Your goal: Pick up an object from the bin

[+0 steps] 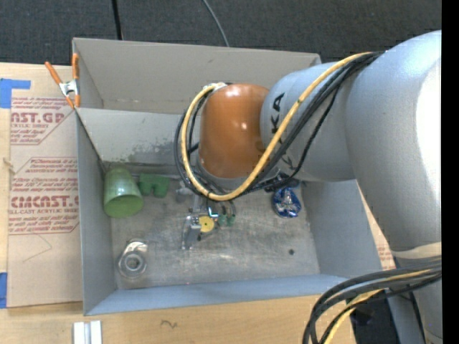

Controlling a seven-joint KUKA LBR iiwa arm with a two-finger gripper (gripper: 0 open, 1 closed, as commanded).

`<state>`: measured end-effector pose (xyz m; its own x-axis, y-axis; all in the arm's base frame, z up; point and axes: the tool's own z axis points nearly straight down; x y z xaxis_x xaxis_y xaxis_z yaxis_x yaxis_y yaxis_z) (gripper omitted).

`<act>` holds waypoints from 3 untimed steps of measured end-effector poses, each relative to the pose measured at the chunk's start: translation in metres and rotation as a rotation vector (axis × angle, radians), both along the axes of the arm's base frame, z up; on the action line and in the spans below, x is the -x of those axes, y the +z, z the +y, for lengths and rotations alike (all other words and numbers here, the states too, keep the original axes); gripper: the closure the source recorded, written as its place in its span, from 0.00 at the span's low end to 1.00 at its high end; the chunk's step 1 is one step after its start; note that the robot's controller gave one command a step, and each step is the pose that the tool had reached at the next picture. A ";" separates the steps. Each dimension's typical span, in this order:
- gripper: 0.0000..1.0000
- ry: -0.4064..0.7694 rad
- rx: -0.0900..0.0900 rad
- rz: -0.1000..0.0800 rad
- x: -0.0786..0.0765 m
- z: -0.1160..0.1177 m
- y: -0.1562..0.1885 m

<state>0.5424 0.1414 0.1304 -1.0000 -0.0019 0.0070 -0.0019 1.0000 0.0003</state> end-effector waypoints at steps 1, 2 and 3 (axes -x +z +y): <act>0.00 0.131 -0.005 -0.014 -0.001 -0.046 -0.058; 0.00 0.082 -0.001 -0.007 0.023 -0.061 -0.030; 0.00 0.055 -0.001 -0.007 0.036 -0.083 -0.031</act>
Offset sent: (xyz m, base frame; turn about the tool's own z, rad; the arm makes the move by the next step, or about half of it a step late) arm -0.0017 -0.0476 -0.0604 -0.1321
